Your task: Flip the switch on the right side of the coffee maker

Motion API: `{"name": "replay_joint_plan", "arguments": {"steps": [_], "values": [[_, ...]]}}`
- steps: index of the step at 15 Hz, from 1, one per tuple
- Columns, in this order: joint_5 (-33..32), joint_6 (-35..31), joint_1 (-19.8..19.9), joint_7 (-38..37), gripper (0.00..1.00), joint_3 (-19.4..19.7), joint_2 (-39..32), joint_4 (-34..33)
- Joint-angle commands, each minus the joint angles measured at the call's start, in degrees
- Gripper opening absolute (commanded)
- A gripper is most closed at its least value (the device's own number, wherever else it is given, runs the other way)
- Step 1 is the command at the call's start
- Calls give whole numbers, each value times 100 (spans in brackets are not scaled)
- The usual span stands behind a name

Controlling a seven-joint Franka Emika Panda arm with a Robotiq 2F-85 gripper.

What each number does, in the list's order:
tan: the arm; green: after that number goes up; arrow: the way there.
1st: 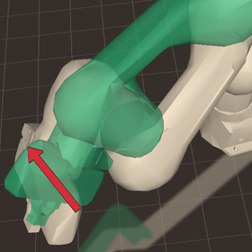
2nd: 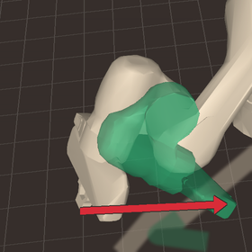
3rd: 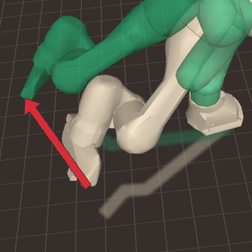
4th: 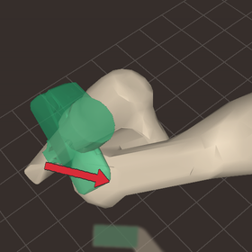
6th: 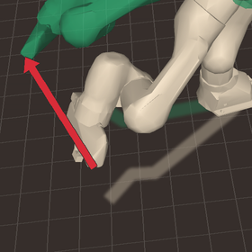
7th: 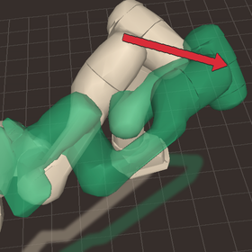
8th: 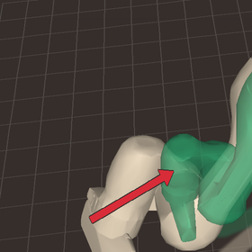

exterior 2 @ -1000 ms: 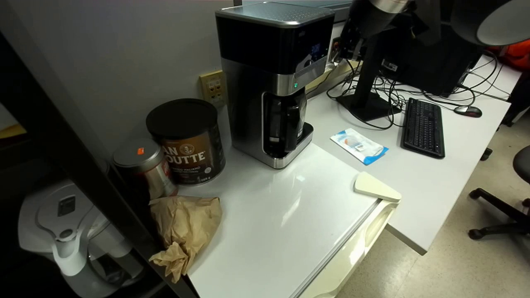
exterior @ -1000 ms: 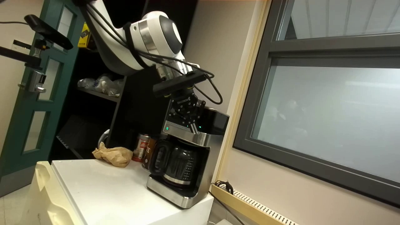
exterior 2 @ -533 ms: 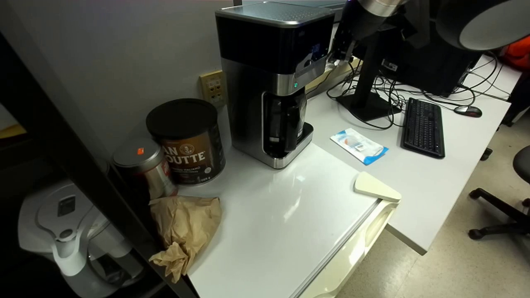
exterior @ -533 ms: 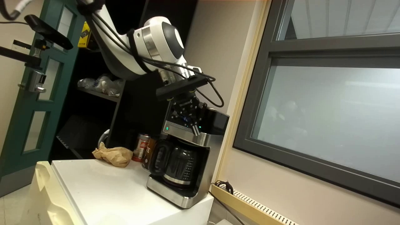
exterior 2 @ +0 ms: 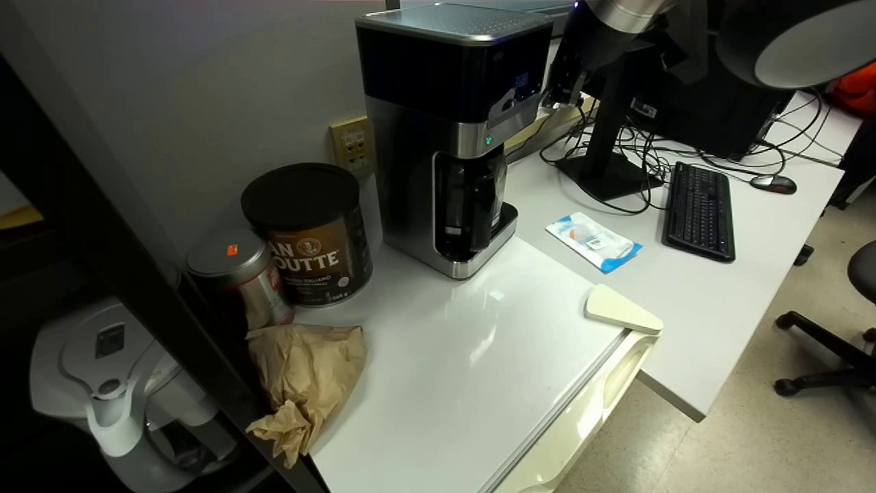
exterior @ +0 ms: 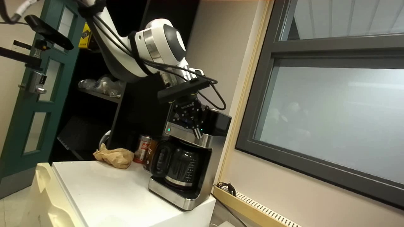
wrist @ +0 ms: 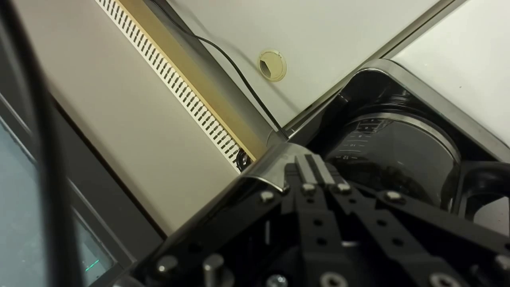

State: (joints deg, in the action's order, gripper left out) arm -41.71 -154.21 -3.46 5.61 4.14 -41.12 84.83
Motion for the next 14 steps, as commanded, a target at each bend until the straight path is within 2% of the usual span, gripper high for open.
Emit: {"name": "replay_joint_plan", "arguments": {"steps": [1, 5, 14], "values": [[102, -53, -94, 114, 0, 66, -127, -196], [83, -56, -88, 15, 0, 105, 160, 183], [-71, -3, -173, -437, 0, 292, 1360, 1822]]}}
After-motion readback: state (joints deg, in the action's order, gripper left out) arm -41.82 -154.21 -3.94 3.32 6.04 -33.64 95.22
